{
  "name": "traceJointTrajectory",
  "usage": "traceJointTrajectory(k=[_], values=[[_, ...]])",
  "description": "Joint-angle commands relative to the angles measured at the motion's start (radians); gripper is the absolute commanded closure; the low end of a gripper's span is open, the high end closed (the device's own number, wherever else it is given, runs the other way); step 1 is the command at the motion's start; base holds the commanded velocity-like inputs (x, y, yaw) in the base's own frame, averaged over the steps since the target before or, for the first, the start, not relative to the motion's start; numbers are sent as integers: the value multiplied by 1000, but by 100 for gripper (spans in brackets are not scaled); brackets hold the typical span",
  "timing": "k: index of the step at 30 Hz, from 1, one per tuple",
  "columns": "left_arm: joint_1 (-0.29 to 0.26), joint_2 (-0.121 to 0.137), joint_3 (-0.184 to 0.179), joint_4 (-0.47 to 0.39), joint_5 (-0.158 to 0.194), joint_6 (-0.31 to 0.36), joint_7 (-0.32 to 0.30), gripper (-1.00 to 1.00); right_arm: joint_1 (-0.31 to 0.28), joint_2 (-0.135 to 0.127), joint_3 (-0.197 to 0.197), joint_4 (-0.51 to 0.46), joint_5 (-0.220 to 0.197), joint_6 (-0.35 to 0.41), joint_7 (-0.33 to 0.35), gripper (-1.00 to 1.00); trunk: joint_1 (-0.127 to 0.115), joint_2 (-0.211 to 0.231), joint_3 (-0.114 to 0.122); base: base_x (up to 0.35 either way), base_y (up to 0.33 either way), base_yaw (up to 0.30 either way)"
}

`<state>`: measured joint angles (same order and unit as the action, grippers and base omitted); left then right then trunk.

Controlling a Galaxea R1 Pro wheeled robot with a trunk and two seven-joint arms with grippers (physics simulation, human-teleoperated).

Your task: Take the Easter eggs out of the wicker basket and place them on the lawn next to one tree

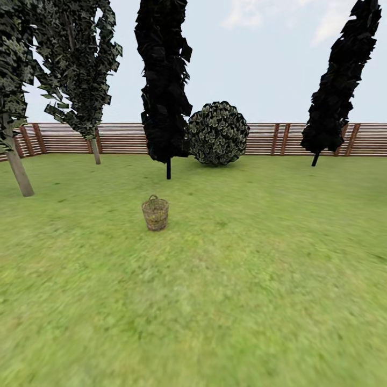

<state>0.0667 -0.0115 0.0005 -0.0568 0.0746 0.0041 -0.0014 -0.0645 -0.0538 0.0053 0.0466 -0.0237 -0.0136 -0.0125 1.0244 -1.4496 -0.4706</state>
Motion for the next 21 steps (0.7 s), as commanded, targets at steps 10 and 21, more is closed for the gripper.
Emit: traceJointTrajectory(k=[10,21], values=[[1,-1,-1,-2,8,-1,0,-100,-1,0,1,3,-2,-2,-1,-100,1,0,-1,331,0,0],[1,-1,-1,-1,7,-1,0,-100,-1,-1,1,3,-2,0,-1,-100,1,0,-1,331,0,0]])
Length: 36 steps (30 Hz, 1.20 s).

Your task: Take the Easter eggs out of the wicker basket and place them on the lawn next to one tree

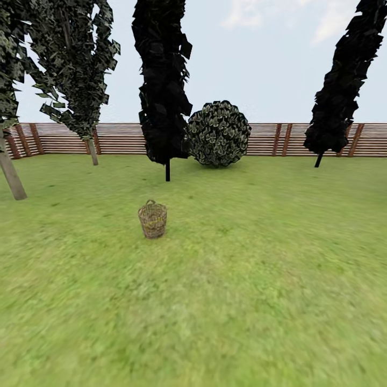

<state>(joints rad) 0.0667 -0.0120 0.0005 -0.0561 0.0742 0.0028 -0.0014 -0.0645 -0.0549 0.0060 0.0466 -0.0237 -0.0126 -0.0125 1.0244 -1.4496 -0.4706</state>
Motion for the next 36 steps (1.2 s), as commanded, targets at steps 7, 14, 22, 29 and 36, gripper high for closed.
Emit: traceJointTrajectory(k=[7,14,22,29,36], values=[[1,0,0,-2,8,0,0,-100,-1,1,1,2,-2,-1,-1,-100,1,0,-1,331,0,0],[1,0,0,-2,8,0,0,-100,-1,0,2,2,-2,-1,-1,-100,1,0,-1,331,0,0],[1,0,0,-2,7,1,0,-100,-1,0,0,2,-2,-1,-2,-100,1,0,-1,331,0,0],[1,0,0,-2,8,2,0,-100,-1,-1,0,2,-2,-1,-2,-100,1,0,-1,331,0,0],[1,0,0,-3,8,2,0,-100,-1,-2,0,2,-2,-1,-1,-100,1,0,-1,331,0,0]])
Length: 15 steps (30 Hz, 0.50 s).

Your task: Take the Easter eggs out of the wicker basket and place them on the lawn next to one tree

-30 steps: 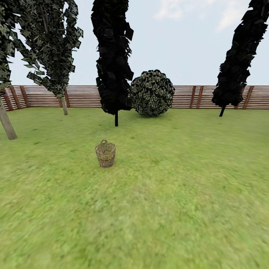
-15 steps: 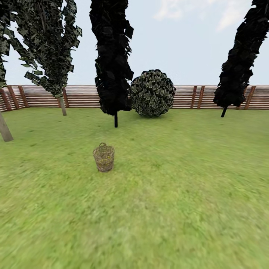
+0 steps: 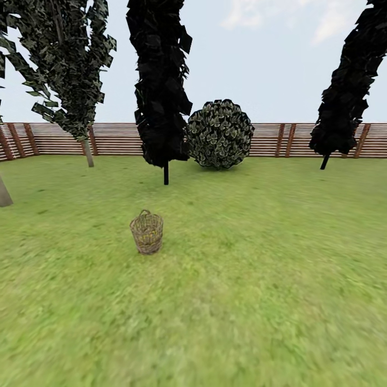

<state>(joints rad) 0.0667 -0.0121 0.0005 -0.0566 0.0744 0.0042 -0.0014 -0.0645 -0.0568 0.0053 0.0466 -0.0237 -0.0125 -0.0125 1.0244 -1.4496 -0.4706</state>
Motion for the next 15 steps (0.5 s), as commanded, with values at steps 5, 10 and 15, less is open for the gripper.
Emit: traceJointTrajectory(k=[5,10,15], values=[[1,-1,0,-2,7,0,0,-100,-1,0,1,2,-2,-1,-1,-100,1,0,-1,331,0,0],[1,0,0,-2,7,0,0,-100,-1,0,1,2,-2,-1,-1,-100,1,0,-1,331,0,0],[1,-2,0,-2,7,0,0,-100,-1,0,1,2,-2,-1,-1,-100,1,0,-1,331,0,0]])
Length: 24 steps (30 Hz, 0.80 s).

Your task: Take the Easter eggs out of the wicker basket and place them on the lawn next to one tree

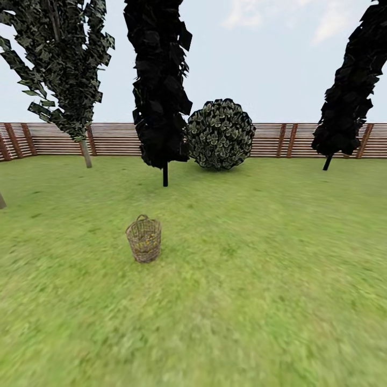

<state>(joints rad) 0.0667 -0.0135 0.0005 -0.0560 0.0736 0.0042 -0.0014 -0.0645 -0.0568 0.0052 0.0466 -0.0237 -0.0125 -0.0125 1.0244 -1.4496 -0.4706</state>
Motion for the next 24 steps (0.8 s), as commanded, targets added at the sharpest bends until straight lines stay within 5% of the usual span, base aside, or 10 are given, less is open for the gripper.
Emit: traceJointTrajectory(k=[1,24], values=[[1,0,0,-2,8,0,0,-100,-1,0,1,2,-2,-1,-1,-100,1,0,-1,331,0,0],[1,-2,-2,-2,8,0,0,-100,-1,3,3,26,2,-12,-3,-100,1,0,0,331,0,-62]])
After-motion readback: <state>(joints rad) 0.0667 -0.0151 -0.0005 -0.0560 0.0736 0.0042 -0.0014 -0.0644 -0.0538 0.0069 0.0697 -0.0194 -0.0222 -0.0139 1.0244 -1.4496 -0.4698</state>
